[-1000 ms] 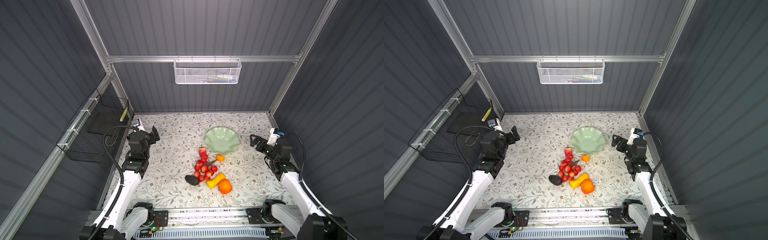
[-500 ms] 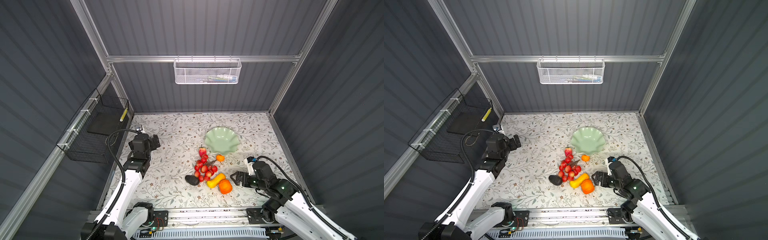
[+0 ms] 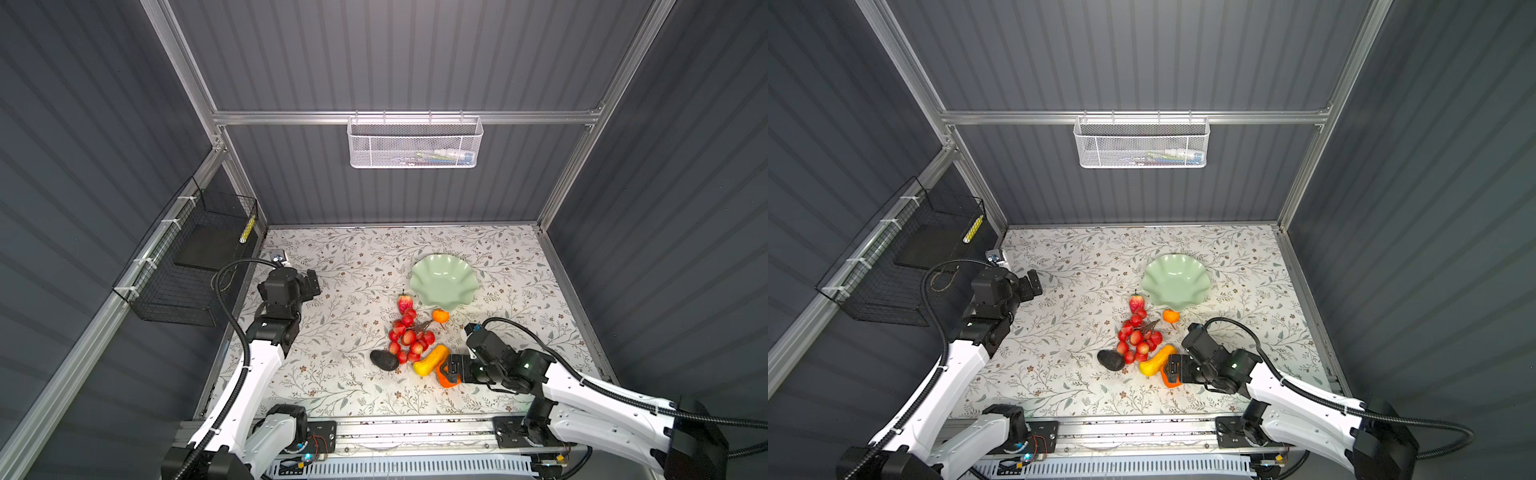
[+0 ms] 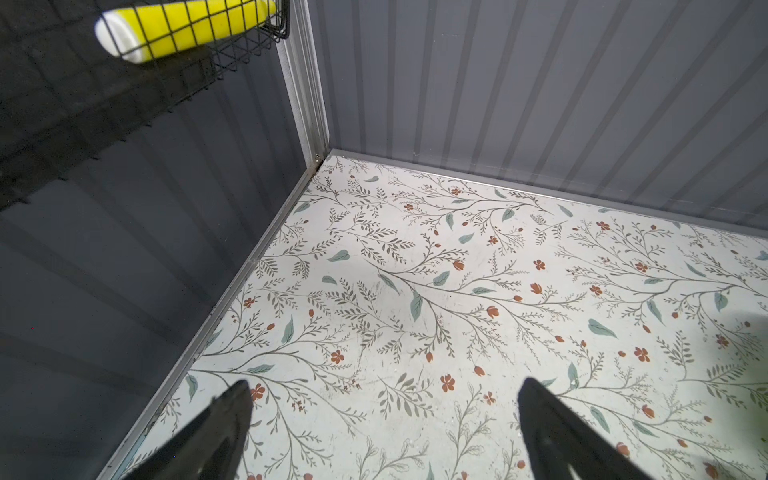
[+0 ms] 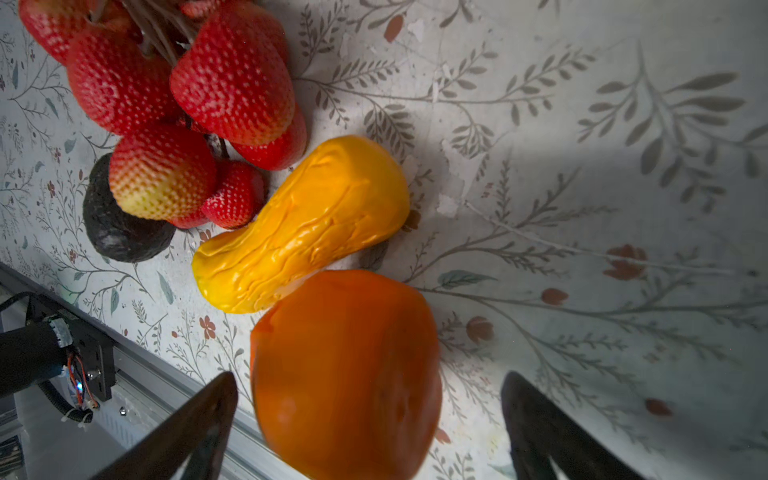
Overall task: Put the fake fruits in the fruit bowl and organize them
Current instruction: 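Grasp the large orange with the right gripper, then carry the orange into the green bowl with the right gripper while the left reaches out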
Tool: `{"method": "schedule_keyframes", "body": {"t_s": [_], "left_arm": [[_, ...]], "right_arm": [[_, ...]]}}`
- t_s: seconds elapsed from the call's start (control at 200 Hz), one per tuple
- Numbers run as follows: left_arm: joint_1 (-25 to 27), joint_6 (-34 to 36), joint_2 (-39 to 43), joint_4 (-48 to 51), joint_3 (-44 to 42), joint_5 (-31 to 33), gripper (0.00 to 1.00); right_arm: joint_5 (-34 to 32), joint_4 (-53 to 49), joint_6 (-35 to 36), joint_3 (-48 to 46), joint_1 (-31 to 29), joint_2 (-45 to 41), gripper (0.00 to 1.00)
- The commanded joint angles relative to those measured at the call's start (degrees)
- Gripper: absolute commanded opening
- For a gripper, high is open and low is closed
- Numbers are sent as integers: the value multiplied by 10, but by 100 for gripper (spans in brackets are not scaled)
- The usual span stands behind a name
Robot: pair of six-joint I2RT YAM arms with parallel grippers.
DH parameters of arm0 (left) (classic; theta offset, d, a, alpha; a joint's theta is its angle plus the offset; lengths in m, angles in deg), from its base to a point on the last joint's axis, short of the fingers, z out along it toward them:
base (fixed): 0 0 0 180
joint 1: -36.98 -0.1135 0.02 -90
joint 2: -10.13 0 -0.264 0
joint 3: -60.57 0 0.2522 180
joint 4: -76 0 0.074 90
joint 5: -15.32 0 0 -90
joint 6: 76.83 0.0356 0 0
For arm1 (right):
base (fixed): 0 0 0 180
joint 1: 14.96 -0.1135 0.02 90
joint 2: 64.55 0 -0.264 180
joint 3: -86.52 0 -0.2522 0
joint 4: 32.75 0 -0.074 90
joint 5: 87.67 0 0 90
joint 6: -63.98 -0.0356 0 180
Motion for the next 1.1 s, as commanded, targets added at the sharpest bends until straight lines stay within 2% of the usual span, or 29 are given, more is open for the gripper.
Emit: {"method": "schedule_keyframes", "body": {"t_s": [0.0,0.245,0.37,0.515,0.615,0.705,0.8,0.926,1.096], "left_arm": [[-1,8,7,14,19,-9,100],[-1,9,3,19,22,-6,100],[-1,8,0,21,21,-6,100],[-1,7,-6,23,22,-9,100],[-1,6,-12,27,26,-9,100],[-1,5,-17,31,29,-11,100],[-2,2,-20,33,32,-17,100],[-2,2,-23,41,35,-20,100],[-2,0,-17,42,32,-21,100]], "right_arm": [[-6,41,-16,3,-6,21,94],[-25,40,-33,-2,-18,44,79],[-76,-18,-53,-4,-22,15,69],[-137,-101,-60,12,-22,-61,55],[-189,-173,-46,59,-22,-105,53],[-247,-202,5,119,-12,-110,52],[-250,-168,90,184,49,-56,52],[-196,-82,183,249,139,64,52],[-201,-27,295,358,187,265,52]]}}
